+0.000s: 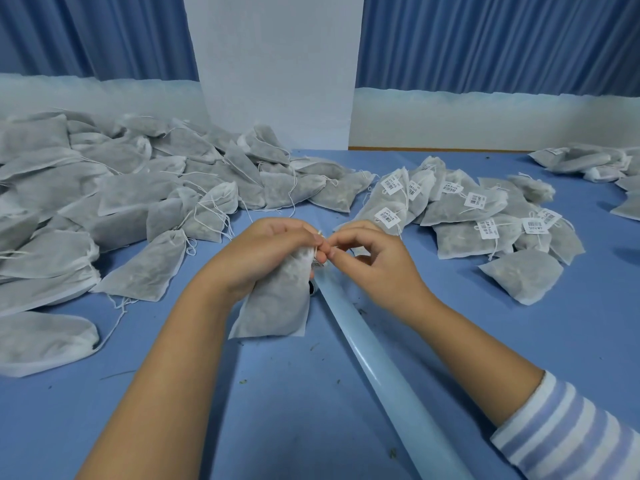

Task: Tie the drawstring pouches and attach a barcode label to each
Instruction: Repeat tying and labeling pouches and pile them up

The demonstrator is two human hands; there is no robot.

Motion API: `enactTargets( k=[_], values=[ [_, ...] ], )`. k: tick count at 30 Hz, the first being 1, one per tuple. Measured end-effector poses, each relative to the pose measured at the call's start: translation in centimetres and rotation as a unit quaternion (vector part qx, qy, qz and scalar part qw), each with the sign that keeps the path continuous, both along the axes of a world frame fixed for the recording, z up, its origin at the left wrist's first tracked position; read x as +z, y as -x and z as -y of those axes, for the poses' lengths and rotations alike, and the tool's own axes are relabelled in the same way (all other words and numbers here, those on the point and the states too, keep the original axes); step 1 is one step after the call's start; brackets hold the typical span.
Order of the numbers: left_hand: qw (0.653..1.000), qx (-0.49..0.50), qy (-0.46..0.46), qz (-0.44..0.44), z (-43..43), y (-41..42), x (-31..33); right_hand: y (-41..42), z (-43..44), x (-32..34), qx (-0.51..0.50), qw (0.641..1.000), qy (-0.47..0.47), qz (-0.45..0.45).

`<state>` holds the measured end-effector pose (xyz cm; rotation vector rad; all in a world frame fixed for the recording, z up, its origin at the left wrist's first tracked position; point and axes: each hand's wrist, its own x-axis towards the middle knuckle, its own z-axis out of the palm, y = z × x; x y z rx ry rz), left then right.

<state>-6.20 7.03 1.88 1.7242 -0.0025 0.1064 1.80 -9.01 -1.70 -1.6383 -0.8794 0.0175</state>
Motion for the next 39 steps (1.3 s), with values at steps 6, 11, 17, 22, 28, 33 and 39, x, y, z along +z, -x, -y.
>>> enactTargets(
  k=[6, 11, 17, 22, 28, 33, 39],
  values=[
    [1.000, 0.008, -0.020, -0.007, -0.05, 0.01, 0.02, -0.29, 0.12, 0.01, 0.025, 0.999, -0.011, -0.029],
    [1.000, 0.018, -0.018, -0.011, 0.07, 0.02, 0.06, -0.40, 0.27, -0.06, 0.041, 0.999, -0.004, -0.018],
    [0.999, 0.029, -0.039, -0.018, 0.09, 0.03, -0.02, -0.36, 0.13, -0.39, 0.044, 0.999, 0.006, -0.023],
    [0.998, 0.044, -0.045, -0.019, 0.08, -0.25, -0.19, -0.43, 0.04, -0.52, 0.033, 0.999, 0.035, -0.010],
    [0.985, 0.127, -0.118, -0.006, 0.30, -0.78, -0.85, -0.51, 0.10, -0.10, 0.011, 0.999, 0.030, -0.011],
    [0.984, 0.114, -0.134, 0.007, 0.27, -0.73, -0.62, -0.71, 0.28, -0.08, 0.036, 0.998, -0.016, -0.054],
    [0.978, 0.133, -0.162, 0.005, -0.08, -0.86, -0.63, -0.90, 0.20, -0.09, 0.046, 0.998, -0.026, -0.044]
  ],
)
